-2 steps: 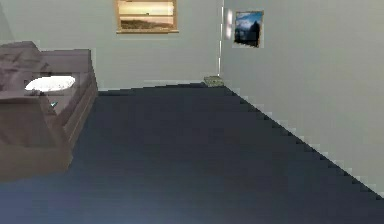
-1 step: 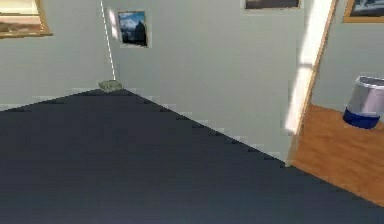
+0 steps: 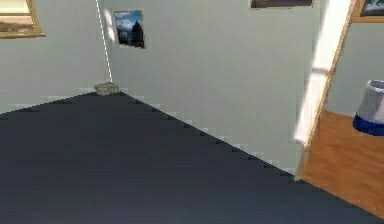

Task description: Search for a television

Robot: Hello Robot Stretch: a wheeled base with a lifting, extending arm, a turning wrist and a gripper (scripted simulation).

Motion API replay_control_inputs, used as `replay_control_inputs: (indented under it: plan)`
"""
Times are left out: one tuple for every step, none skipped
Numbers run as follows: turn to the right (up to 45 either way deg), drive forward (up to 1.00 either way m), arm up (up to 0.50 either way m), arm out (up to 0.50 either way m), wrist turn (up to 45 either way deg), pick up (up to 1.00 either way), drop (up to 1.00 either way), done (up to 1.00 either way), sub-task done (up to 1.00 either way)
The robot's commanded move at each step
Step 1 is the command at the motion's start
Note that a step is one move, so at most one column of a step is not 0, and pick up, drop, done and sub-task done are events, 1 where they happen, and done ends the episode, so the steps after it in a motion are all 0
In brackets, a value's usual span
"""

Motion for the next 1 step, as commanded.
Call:
replay_control_inputs:
  plan:
    - [42.0,0.00,0.00,0.00,0.0,0.00,0.00,0.00,0.00]
